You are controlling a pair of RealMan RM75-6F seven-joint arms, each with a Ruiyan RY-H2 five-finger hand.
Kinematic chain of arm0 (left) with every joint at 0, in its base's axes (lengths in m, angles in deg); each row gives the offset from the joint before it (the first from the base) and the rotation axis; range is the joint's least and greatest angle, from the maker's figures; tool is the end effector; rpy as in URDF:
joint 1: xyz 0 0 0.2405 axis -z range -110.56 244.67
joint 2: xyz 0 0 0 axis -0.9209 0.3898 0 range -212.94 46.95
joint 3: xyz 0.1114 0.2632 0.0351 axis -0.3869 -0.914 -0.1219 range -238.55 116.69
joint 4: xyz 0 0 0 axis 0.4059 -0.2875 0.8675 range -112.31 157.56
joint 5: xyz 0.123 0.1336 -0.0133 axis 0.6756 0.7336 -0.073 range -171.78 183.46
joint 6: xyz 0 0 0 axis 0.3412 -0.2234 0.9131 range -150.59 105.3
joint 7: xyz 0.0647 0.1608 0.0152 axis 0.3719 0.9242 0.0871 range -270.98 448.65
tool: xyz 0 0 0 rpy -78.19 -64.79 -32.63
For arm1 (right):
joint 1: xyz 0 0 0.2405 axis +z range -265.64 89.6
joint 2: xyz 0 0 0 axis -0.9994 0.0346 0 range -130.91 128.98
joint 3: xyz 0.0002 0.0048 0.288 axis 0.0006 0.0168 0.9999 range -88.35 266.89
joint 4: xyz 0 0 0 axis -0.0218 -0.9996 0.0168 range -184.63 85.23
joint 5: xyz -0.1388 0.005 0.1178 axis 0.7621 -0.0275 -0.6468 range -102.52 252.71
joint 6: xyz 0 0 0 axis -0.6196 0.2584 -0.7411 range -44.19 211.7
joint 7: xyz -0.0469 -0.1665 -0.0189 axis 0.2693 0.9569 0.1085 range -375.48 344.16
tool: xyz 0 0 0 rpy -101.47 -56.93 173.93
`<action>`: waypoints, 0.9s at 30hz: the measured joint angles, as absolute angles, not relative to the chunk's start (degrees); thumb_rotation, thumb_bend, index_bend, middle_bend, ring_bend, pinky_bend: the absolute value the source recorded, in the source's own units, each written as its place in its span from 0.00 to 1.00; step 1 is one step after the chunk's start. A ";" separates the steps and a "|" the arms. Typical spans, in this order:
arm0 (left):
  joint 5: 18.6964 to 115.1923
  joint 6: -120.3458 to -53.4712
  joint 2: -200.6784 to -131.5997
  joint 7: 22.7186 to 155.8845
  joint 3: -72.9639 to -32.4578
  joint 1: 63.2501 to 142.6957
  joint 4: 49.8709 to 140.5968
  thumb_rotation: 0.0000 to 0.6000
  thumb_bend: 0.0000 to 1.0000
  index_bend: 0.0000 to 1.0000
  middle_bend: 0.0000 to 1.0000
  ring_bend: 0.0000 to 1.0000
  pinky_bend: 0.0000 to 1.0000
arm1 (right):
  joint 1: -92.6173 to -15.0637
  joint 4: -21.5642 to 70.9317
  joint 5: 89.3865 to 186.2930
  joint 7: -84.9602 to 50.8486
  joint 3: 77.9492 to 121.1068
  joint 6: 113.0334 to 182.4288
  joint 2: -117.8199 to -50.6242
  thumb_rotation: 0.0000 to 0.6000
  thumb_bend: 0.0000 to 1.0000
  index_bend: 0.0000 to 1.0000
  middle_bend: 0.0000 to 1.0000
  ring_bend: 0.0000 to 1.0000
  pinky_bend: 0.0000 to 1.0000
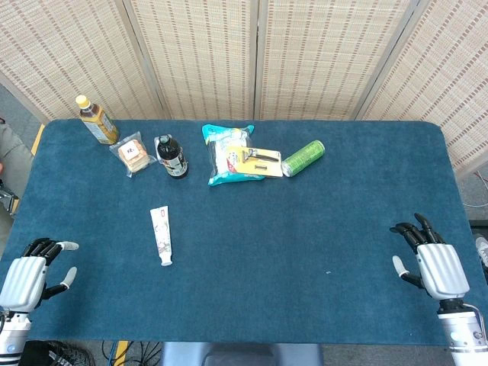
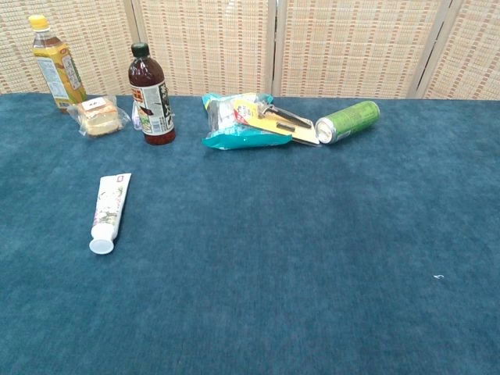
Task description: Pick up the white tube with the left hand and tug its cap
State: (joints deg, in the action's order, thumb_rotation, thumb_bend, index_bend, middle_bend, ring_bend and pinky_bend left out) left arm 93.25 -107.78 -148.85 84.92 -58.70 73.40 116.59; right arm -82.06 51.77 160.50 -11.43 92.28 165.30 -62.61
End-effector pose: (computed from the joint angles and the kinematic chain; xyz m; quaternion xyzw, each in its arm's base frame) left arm -0.3132 0.2167 0.1825 -0.5850 -0.4148 -0.4338 0.5455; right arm -0.3020 -0.2147 0.1907 0.6050 -0.4123 0.3891 0.5591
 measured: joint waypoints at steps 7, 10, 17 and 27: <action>93.94 -107.28 -148.97 84.78 -58.72 74.00 115.80 1.00 0.31 0.33 0.36 0.26 0.14 | -81.98 52.32 160.88 -11.89 92.48 165.64 -61.94 1.00 0.32 0.28 0.26 0.17 0.27; 95.00 -106.74 -148.83 84.38 -58.45 75.09 114.97 1.00 0.31 0.31 0.36 0.26 0.15 | -81.83 52.93 161.44 -12.24 92.99 166.32 -61.25 1.00 0.32 0.28 0.26 0.17 0.27; 98.87 -104.38 -148.33 77.85 -58.01 79.03 111.79 1.00 0.31 0.31 0.36 0.26 0.15 | -81.33 55.24 162.05 -10.93 94.72 168.08 -60.01 1.00 0.31 0.27 0.26 0.16 0.27; 109.51 -96.41 -147.93 60.51 -59.24 91.96 104.94 1.00 0.26 0.30 0.32 0.18 0.08 | -81.12 58.88 162.08 -8.73 96.32 170.22 -59.49 1.00 0.27 0.27 0.26 0.16 0.27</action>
State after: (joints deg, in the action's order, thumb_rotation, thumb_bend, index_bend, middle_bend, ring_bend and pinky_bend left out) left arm 109.51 -96.41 -147.93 60.51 -59.24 91.96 104.94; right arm -81.12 58.88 162.08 -8.73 96.32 170.22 -59.49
